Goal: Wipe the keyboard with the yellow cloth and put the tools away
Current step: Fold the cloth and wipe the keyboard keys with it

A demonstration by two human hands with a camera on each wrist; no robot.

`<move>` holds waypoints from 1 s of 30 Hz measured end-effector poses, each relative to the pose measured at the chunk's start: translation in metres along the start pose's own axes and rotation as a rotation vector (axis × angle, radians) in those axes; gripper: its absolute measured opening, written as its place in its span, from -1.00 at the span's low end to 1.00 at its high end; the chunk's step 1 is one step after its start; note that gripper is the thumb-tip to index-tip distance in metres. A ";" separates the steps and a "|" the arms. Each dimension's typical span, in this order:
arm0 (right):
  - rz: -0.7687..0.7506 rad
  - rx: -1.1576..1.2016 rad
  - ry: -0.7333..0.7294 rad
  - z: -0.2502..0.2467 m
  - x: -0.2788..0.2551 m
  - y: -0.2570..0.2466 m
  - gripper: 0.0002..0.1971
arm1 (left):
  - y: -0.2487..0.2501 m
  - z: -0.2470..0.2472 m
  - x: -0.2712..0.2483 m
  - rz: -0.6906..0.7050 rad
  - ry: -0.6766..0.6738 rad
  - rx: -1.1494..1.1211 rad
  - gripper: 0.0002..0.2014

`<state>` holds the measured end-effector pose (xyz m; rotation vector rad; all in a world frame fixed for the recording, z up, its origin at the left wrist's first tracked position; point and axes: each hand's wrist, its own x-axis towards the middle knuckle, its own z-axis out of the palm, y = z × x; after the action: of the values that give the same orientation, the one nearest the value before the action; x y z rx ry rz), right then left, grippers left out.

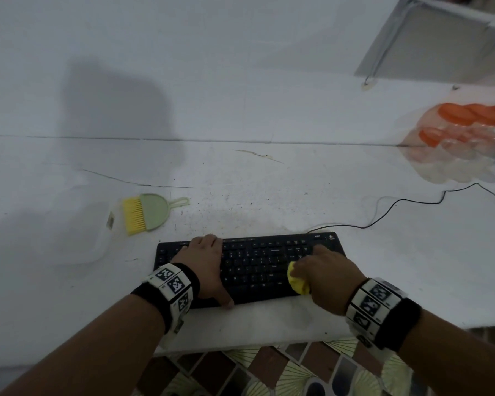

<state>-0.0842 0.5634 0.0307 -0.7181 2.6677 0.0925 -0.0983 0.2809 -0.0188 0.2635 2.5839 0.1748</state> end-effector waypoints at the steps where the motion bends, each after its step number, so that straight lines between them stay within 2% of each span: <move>1: 0.003 0.019 0.007 0.001 -0.006 0.001 -0.54 | -0.001 0.000 0.001 -0.003 -0.003 0.003 0.47; 5: 0.098 0.082 0.140 0.009 -0.006 -0.006 -0.48 | -0.002 0.001 0.003 0.002 0.009 0.018 0.46; 8: 0.123 0.071 0.036 0.022 -0.019 -0.016 -0.47 | -0.004 0.002 0.002 0.012 0.017 0.030 0.45; 10: 0.177 0.127 0.031 0.018 -0.026 -0.018 -0.50 | -0.005 0.003 0.001 0.017 0.018 0.041 0.47; 12: 0.291 0.216 0.145 0.012 -0.018 -0.019 -0.51 | -0.006 0.002 0.001 0.028 0.016 0.055 0.50; 14: 0.369 0.204 0.205 0.010 -0.007 -0.035 -0.57 | -0.007 0.002 0.001 0.033 0.030 0.070 0.51; 17: 0.333 0.230 0.216 0.021 0.005 -0.082 -0.72 | -0.010 0.006 -0.002 0.025 0.055 0.083 0.54; 19: 0.237 0.268 0.209 0.030 0.008 -0.112 -0.70 | -0.013 0.009 -0.003 0.039 0.075 0.074 0.53; 21: 0.219 0.261 0.249 0.031 0.009 -0.119 -0.66 | -0.018 0.011 -0.005 0.063 0.067 0.068 0.52; 23: 0.307 0.227 0.286 0.030 0.003 -0.102 -0.65 | -0.027 0.010 -0.009 0.071 0.056 0.086 0.53; 27: 0.546 0.173 0.209 0.030 -0.014 -0.070 -0.65 | -0.055 0.012 -0.023 0.016 0.070 0.095 0.53; 30: 0.496 0.246 0.264 0.029 0.004 -0.114 -0.68 | -0.061 0.014 -0.027 0.033 0.111 0.057 0.55</move>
<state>-0.0212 0.4674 0.0060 0.0192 2.9764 -0.2118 -0.0777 0.2163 -0.0282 0.3259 2.6983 0.1314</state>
